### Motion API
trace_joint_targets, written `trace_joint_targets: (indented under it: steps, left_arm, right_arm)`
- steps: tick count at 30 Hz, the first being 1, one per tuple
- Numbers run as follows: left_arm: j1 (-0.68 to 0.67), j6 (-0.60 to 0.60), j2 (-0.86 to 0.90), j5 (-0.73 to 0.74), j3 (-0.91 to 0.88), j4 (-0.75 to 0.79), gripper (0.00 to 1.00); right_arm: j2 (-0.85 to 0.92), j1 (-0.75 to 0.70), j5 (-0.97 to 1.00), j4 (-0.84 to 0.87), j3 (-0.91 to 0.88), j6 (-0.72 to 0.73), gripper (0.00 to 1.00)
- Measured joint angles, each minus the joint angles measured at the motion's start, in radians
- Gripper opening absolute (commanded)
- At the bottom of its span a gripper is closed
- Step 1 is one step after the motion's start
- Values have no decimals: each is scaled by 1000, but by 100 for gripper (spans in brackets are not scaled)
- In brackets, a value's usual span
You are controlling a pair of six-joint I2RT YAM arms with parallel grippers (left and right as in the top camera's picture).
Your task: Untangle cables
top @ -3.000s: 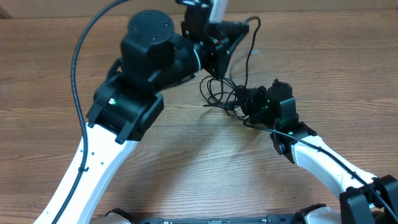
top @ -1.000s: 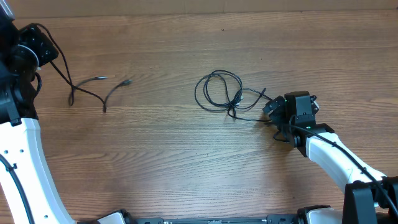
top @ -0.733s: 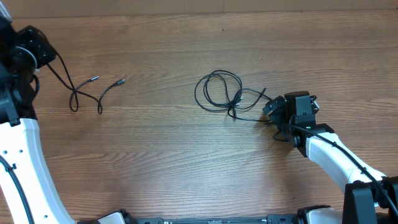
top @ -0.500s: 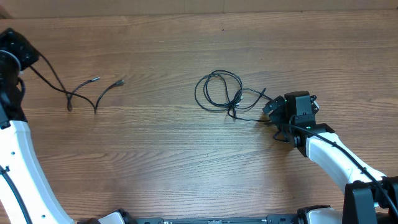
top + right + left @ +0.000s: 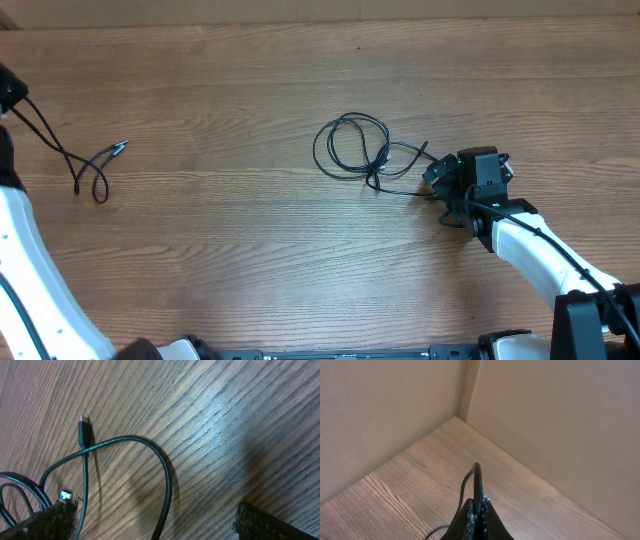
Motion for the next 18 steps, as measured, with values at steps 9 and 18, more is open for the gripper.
trace_joint_targets:
  steps: [9,18]
  left_arm:
    - [1,0,171,-24,0,290,4]
    - [1,-16,254,-12,24,1023,9]
  right_arm:
    - [0,0,0,0,0,0,100]
    - [1,0,0,0,0,0,100]
